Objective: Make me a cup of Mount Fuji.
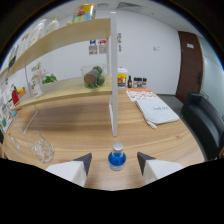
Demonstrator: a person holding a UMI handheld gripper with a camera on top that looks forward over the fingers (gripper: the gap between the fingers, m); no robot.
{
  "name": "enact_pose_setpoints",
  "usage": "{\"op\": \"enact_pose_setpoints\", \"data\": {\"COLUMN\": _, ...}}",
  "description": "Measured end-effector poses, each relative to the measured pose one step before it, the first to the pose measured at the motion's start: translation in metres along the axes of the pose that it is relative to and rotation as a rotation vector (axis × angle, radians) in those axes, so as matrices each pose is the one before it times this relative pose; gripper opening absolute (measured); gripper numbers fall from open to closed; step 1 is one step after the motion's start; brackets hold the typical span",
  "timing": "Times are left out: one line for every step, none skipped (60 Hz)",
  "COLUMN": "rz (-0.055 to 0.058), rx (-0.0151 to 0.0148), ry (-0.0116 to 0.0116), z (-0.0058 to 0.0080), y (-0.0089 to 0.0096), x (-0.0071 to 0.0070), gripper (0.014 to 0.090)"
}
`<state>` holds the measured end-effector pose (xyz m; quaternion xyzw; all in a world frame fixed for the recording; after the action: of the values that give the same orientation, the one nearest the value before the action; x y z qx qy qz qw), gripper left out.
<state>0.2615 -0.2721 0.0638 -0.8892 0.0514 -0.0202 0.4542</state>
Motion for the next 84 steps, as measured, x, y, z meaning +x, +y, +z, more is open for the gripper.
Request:
{"op": "enact_pose_setpoints", "data": {"rz": 0.0006, "rx": 0.01003, "ry": 0.00497, "z": -0.00484, "y": -0.00390, "x": -0.00264, "gripper": 0.0853}}
{"op": "enact_pose_setpoints", "data": {"rz": 0.0008, "rx": 0.01013, "ry": 0.00476, "z": -0.00487, "y": -0.00370, "x": -0.00296, "gripper": 0.0853}}
{"op": "enact_pose_setpoints", "data": {"rz": 0.0027, "rx": 0.01040, "ry": 0.00441, "z": -0.00392, "y": -0.00417, "x": -0.00325, "gripper": 0.0794}}
{"op": "enact_pose_setpoints", "data": {"rz": 0.0034, "rx": 0.00977, "ry": 0.00407, "z": -0.00451, "y": -0.00328, "x": -0.00359, "gripper": 0.0853}}
{"op": "enact_pose_setpoints", "data": {"rz": 0.0041, "rx": 0.00470, "ry": 0.00338, "z": -0.00409, "y": -0.00338, "x": -0.00402, "gripper": 0.0853}}
{"op": "enact_pose_setpoints", "data": {"rz": 0.0051, "rx": 0.00647, "ry": 0.00169, "z": -0.00401, "y": -0.00225, "x": -0.00492, "gripper": 0.0852}}
{"op": "enact_pose_setpoints", "data": {"rz": 0.0056, "rx": 0.00457, "ry": -0.00023, "z": -0.00383, "y": -0.00190, "x": -0.00516, "gripper": 0.0851}}
{"op": "enact_pose_setpoints", "data": {"rz": 0.0062, "rx": 0.00337, "ry": -0.00176, "z": -0.00322, "y": -0.00123, "x": -0.00609, "gripper": 0.0849}}
{"op": "enact_pose_setpoints", "data": {"rz": 0.0062, "rx": 0.00215, "ry": -0.00270, "z": -0.00340, "y": -0.00064, "x": -0.00661, "gripper": 0.0851}}
{"op": "enact_pose_setpoints", "data": {"rz": 0.0061, "rx": 0.00153, "ry": -0.00325, "z": -0.00317, "y": -0.00042, "x": -0.00683, "gripper": 0.0851}}
{"op": "enact_pose_setpoints", "data": {"rz": 0.0070, "rx": 0.00212, "ry": -0.00378, "z": -0.00354, "y": 0.00002, "x": -0.00707, "gripper": 0.0850}}
{"op": "enact_pose_setpoints", "data": {"rz": 0.0060, "rx": 0.00053, "ry": -0.00511, "z": -0.00205, "y": 0.00023, "x": -0.00734, "gripper": 0.0849}}
{"op": "enact_pose_setpoints", "data": {"rz": 0.0048, "rx": 0.00051, "ry": -0.00466, "z": -0.00183, "y": 0.00050, "x": -0.00759, "gripper": 0.0848}}
{"op": "enact_pose_setpoints", "data": {"rz": 0.0038, "rx": 0.00053, "ry": -0.00392, "z": -0.00140, "y": 0.00090, "x": -0.00754, "gripper": 0.0850}}
{"op": "enact_pose_setpoints", "data": {"rz": 0.0028, "rx": 0.00037, "ry": -0.00256, "z": -0.00128, "y": 0.00085, "x": -0.00759, "gripper": 0.0851}}
{"op": "enact_pose_setpoints", "data": {"rz": 0.0026, "rx": -0.00050, "ry": -0.00351, "z": -0.00114, "y": 0.00144, "x": -0.00727, "gripper": 0.0850}}
{"op": "enact_pose_setpoints", "data": {"rz": 0.0017, "rx": -0.00184, "ry": -0.00323, "z": -0.00094, "y": 0.00167, "x": -0.00706, "gripper": 0.0850}}
{"op": "enact_pose_setpoints", "data": {"rz": 0.0007, "rx": -0.00298, "ry": -0.00366, "z": -0.00066, "y": 0.00173, "x": -0.00725, "gripper": 0.0849}}
{"op": "enact_pose_setpoints", "data": {"rz": -0.0004, "rx": -0.00452, "ry": -0.00274, "z": -0.00061, "y": 0.00198, "x": -0.00729, "gripper": 0.0850}}
{"op": "enact_pose_setpoints", "data": {"rz": -0.0008, "rx": -0.00503, "ry": -0.00206, "z": -0.00058, "y": 0.00190, "x": -0.00693, "gripper": 0.0849}}
{"op": "enact_pose_setpoints", "data": {"rz": -0.0005, "rx": -0.00456, "ry": -0.00111, "z": -0.00035, "y": 0.00154, "x": -0.00694, "gripper": 0.0849}}
{"op": "enact_pose_setpoints", "data": {"rz": -0.0004, "rx": -0.00471, "ry": -0.00112, "z": -0.00022, "y": 0.00126, "x": -0.00662, "gripper": 0.0849}}
{"op": "enact_pose_setpoints", "data": {"rz": 0.0001, "rx": -0.00643, "ry": 0.00098, "z": -0.00008, "y": 0.00141, "x": -0.00608, "gripper": 0.0848}}
{"op": "enact_pose_setpoints", "data": {"rz": 0.0019, "rx": -0.00836, "ry": 0.00610, "z": 0.00101, "y": 0.00194, "x": -0.00524, "gripper": 0.0850}}
{"op": "enact_pose_setpoints", "data": {"rz": 0.0033, "rx": -0.01421, "ry": 0.00943, "z": -0.00008, "y": 0.00121, "x": -0.00485, "gripper": 0.0852}}
{"op": "enact_pose_setpoints", "data": {"rz": 0.0038, "rx": -0.01392, "ry": 0.00705, "z": -0.00064, "y": 0.00141, "x": -0.00462, "gripper": 0.0855}}
{"op": "enact_pose_setpoints", "data": {"rz": 0.0054, "rx": -0.01081, "ry": 0.00132, "z": -0.00070, "y": 0.00035, "x": -0.00586, "gripper": 0.0854}}
{"op": "enact_pose_setpoints", "data": {"rz": 0.0063, "rx": -0.00724, "ry": -0.00280, "z": -0.00118, "y": -0.00082, "x": -0.00631, "gripper": 0.0851}}
{"op": "enact_pose_setpoints", "data": {"rz": 0.0067, "rx": -0.00406, "ry": -0.00313, "z": -0.00148, "y": -0.00155, "x": -0.00614, "gripper": 0.0849}}
{"op": "enact_pose_setpoints", "data": {"rz": 0.0064, "rx": -0.00202, "ry": -0.00095, "z": -0.00164, "y": -0.00232, "x": -0.00551, "gripper": 0.0848}}
{"op": "enact_pose_setpoints", "data": {"rz": 0.0046, "rx": -0.00059, "ry": -0.00007, "z": -0.00197, "y": -0.00258, "x": -0.00518, "gripper": 0.0850}}
{"op": "enact_pose_setpoints", "data": {"rz": 0.0013, "rx": 0.00070, "ry": -0.00178, "z": -0.00223, "y": -0.00312, "x": -0.00553, "gripper": 0.0851}}
{"op": "enact_pose_setpoints", "data": {"rz": -0.0015, "rx": 0.00171, "ry": -0.00143, "z": -0.00208, "y": -0.00331, "x": -0.00487, "gripper": 0.0852}}
{"op": "enact_pose_setpoints", "data": {"rz": -0.0032, "rx": 0.00343, "ry": -0.00092, "z": -0.00285, "y": -0.00362, "x": -0.00433, "gripper": 0.0851}}
{"op": "enact_pose_setpoints", "data": {"rz": -0.0047, "rx": 0.00288, "ry": 0.00386, "z": -0.00267, "y": -0.00427, "x": -0.00380, "gripper": 0.0849}}
{"op": "enact_pose_setpoints", "data": {"rz": -0.0049, "rx": 0.00288, "ry": 0.00509, "z": -0.00290, "y": -0.00449, "x": -0.00367, "gripper": 0.0849}}
{"op": "enact_pose_setpoints", "data": {"rz": -0.0052, "rx": 0.00301, "ry": 0.00330, "z": -0.00243, "y": -0.00490, "x": -0.00427, "gripper": 0.0851}}
{"op": "enact_pose_setpoints", "data": {"rz": -0.0056, "rx": 0.00510, "ry": 0.00101, "z": -0.00319, "y": -0.00549, "x": -0.00452, "gripper": 0.0853}}
{"op": "enact_pose_setpoints", "data": {"rz": -0.0041, "rx": 0.00660, "ry": -0.00068, "z": -0.00347, "y": -0.00602, "x": -0.00478, "gripper": 0.0851}}
{"op": "enact_pose_setpoints", "data": {"rz": -0.0039, "rx": 0.00741, "ry": -0.00128, "z": -0.00340, "y": -0.00627, "x": -0.00477, "gripper": 0.0852}}
{"op": "enact_pose_setpoints", "data": {"rz": -0.0029, "rx": 0.00718, "ry": -0.00133, "z": -0.00320, "y": -0.00635, "x": -0.00454, "gripper": 0.0851}}
{"op": "enact_pose_setpoints", "data": {"rz": -0.0022, "rx": 0.00653, "ry": -0.00085, "z": -0.00329, "y": -0.00629, "x": -0.00405, "gripper": 0.0851}}
{"op": "enact_pose_setpoints", "data": {"rz": -0.0007, "rx": 0.00790, "ry": -0.00114, "z": -0.00345, "y": -0.00655, "x": -0.00406, "gripper": 0.0850}}
{"op": "enact_pose_setpoints", "data": {"rz": 0.0010, "rx": 0.00937, "ry": -0.00237, "z": -0.00332, "y": -0.00689, "x": -0.00422, "gripper": 0.0853}}
{"op": "enact_pose_setpoints", "data": {"rz": 0.0007, "rx": 0.00721, "ry": -0.00467, "z": -0.00445, "y": -0.00783, "x": -0.00454, "gripper": 0.0853}}
{"op": "enact_pose_setpoints", "data": {"rz": 0.0012, "rx": 0.01182, "ry": -0.00708, "z": -0.00334, "y": -0.00713, "x": -0.00514, "gripper": 0.0853}}
{"op": "enact_pose_setpoints", "data": {"rz": 0.0006, "rx": 0.01162, "ry": -0.00753, "z": -0.00324, "y": -0.00738, "x": -0.00496, "gripper": 0.0854}}
{"op": "enact_pose_setpoints", "data": {"rz": 0.0002, "rx": 0.00973, "ry": -0.00514, "z": -0.00279, "y": -0.00767, "x": -0.00450, "gripper": 0.0854}}
{"op": "enact_pose_setpoints", "data": {"rz": 0.0007, "rx": 0.01262, "ry": -0.00500, "z": -0.00260, "y": -0.00742, "x": -0.00420, "gripper": 0.0856}}
{"op": "enact_pose_setpoints", "data": {"rz": 0.0001, "rx": 0.01273, "ry": -0.00355, "z": -0.00239, "y": -0.00773, "x": -0.00388, "gripper": 0.0854}}
{"op": "enact_pose_setpoints", "data": {"rz": -0.0010, "rx": 0.01293, "ry": -0.00354, "z": -0.00209, "y": -0.00775, "x": -0.00396, "gripper": 0.0854}}
{"op": "enact_pose_setpoints", "data": {"rz": -0.0018, "rx": 0.01401, "ry": -0.00409, "z": -0.00211, "y": -0.00788, "x": -0.00407, "gripper": 0.0854}}
{"op": "enact_pose_setpoints", "data": {"rz": -0.0025, "rx": 0.01515, "ry": -0.00534, "z": -0.00139, "y": -0.00848, "x": -0.00423, "gripper": 0.0854}}
{"op": "enact_pose_setpoints", "data": {"rz": -0.0022, "rx": 0.01793, "ry": -0.00675, "z": -0.00132, "y": -0.00808, "x": -0.00461, "gripper": 0.0853}}
{"op": "enact_pose_setpoints", "data": {"rz": -0.0032, "rx": 0.01313, "ry": -0.00390, "z": -0.00130, "y": -0.00858, "x": -0.00436, "gripper": 0.0852}}
{"op": "enact_pose_setpoints", "data": {"rz": -0.0041, "rx": 0.01304, "ry": -0.00280, "z": -0.00039, "y": -0.00816, "x": -0.00386, "gripper": 0.0852}}
{"op": "enact_pose_setpoints", "data": {"rz": -0.0034, "rx": 0.01305, "ry": -0.00170, "z": -0.00025, "y": -0.00817, "x": -0.00358, "gripper": 0.0854}}
{"op": "enact_pose_setpoints", "data": {"rz": -0.0038, "rx": 0.01417, "ry": -0.00166, "z": 0.00000, "y": -0.00806, "x": -0.00339, "gripper": 0.0854}}
{"op": "enact_pose_setpoints", "data": {"rz": -0.0041, "rx": 0.01210, "ry": -0.00243, "z": 0.00037, "y": -0.00806, "x": -0.00310, "gripper": 0.0852}}
{"op": "enact_pose_setpoints", "data": {"rz": -0.0049, "rx": 0.01442, "ry": -0.00290, "z": 0.00055, "y": -0.00795, "x": -0.00341, "gripper": 0.0854}}
{"op": "enact_pose_setpoints", "data": {"rz": -0.0056, "rx": 0.01444, "ry": -0.00358, "z": 0.00110, "y": -0.00777, "x": -0.00309, "gripper": 0.0855}}
{"op": "enact_pose_setpoints", "data": {"rz": -0.0052, "rx": 0.01515, "ry": -0.00379, "z": 0.00105, "y": -0.00776, "x": -0.00330, "gripper": 0.0857}}
{"op": "enact_pose_setpoints", "data": {"rz": -0.0043, "rx": 0.01581, "ry": -0.00370, "z": 0.00141, "y": -0.00785, "x": -0.00317, "gripper": 0.0855}}
{"op": "enact_pose_setpoints", "data": {"rz": -0.0039, "rx": 0.01743, "ry": -0.00328, "z": 0.00176, "y": -0.00785, "x": -0.00313, "gripper": 0.0854}}
{"op": "enact_pose_setpoints", "data": {"rz": -0.0040, "rx": 0.01337, "ry": -0.00337, "z": 0.00233, "y": -0.00679, "x": -0.00334, "gripper": 0.0799}}
{"op": "enact_pose_setpoints", "data": {"rz": -0.0052, "rx": 0.01218, "ry": -0.00286, "z": 0.00297, "y": -0.00659, "x": -0.00268, "gripper": 0.0856}}
{"op": "enact_pose_setpoints", "data": {"rz": -0.0062, "rx": 0.01226, "ry": -0.00281, "z": 0.00322, "y": -0.00598, "x": -0.00280, "gripper": 0.0855}}
{"op": "enact_pose_setpoints", "data": {"rz": -0.0064, "rx": 0.01315, "ry": -0.00278, "z": 0.00213, "y": -0.00449, "x": -0.00105, "gripper": 0.0853}}
{"op": "enact_pose_setpoints", "data": {"rz": -0.0066, "rx": 0.00838, "ry": -0.00343, "z": 0.00455, "y": -0.00507, "x": -0.00242, "gripper": 0.0853}}
{"op": "enact_pose_setpoints", "data": {"rz": -0.0054, "rx": 0.00293, "ry": -0.00039, "z": 0.00433, "y": -0.00380, "x": -0.00247, "gripper": 0.0851}}
{"op": "enact_pose_setpoints", "data": {"rz": -0.0056, "rx": 0.00387, "ry": 0.00040, "z": 0.00450, "y": -0.00299, "x": -0.00171, "gripper": 0.0850}}
{"op": "enact_pose_setpoints", "data": {"rz": -0.0062, "rx": 0.00458, "ry": 0.00010, "z": 0.00424, "y": -0.00313, "x": -0.00181, "gripper": 0.0851}}
{"op": "enact_pose_setpoints", "data": {"rz": -0.0061, "rx": 0.00610, "ry": -0.00179, "z": 0.00408, "y": -0.00350, "x": -0.00192, "gripper": 0.0853}}
{"op": "enact_pose_setpoints", "data": {"rz": -0.0047, "rx": 0.00555, "ry": -0.00337, "z": 0.00447, "y": -0.00302, "x": -0.00245, "gripper": 0.0849}}
{"op": "enact_pose_setpoints", "data": {"rz": -0.0038, "rx": 0.00338, "ry": -0.00336, "z": 0.00440, "y": -0.00217, "x": -0.00241, "gripper": 0.0847}}
{"op": "enact_pose_setpoints", "data": {"rz": -0.0032, "rx": 0.00249, "ry": -0.00259, "z": 0.00425, "y": -0.00192, "x": -0.00181, "gripper": 0.0848}}
{"op": "enact_pose_setpoints", "data": {"rz": -0.0028, "rx": 0.00329, "ry": -0.00181, "z": 0.00432, "y": -0.00174, "x": -0.00139, "gripper": 0.0847}}
{"op": "enact_pose_setpoints", "data": {"rz": -0.0029, "rx": 0.00515, "ry": -0.00093, "z": 0.00426, "y": -0.00201, "x": -0.00114, "gripper": 0.0844}}
{"op": "enact_pose_setpoints", "data": {"rz": -0.0027, "rx": 0.00630, "ry": -0.00084, "z": 0.00443, "y": -0.00182, "x": -0.00112, "gripper": 0.0840}}
{"op": "enact_pose_setpoints", "data": {"rz": -0.0025, "rx": 0.00798, "ry": -0.00186, "z": 0.00489, "y": 0.00014, "x": -0.00079, "gripper": 0.0835}}
{"op": "enact_pose_setpoints", "data": {"rz": -0.0035, "rx": 0.00087, "ry": 0.00038, "z": 0.00437, "y": -0.00123, "x": -0.00024, "gripper": 0.0826}}
{"op": "enact_pose_setpoints", "data": {"rz": -0.0032, "rx": -0.00089, "ry": 0.00138, "z": 0.00428, "y": -0.00038, "x": -0.00007, "gripper": 0.0813}}
{"op": "enact_pose_setpoints", "data": {"rz": -0.0024, "rx": -0.00146, "ry": 0.00151, "z": 0.00424, "y": -0.00028, "x": -0.00025, "gripper": 0.0800}}
{"op": "enact_pose_setpoints", "data": {"rz": -0.0025, "rx": 0.00050, "ry": 0.00253, "z": 0.00416, "y": -0.00081, "x": -0.00209, "gripper": 0.0790}}
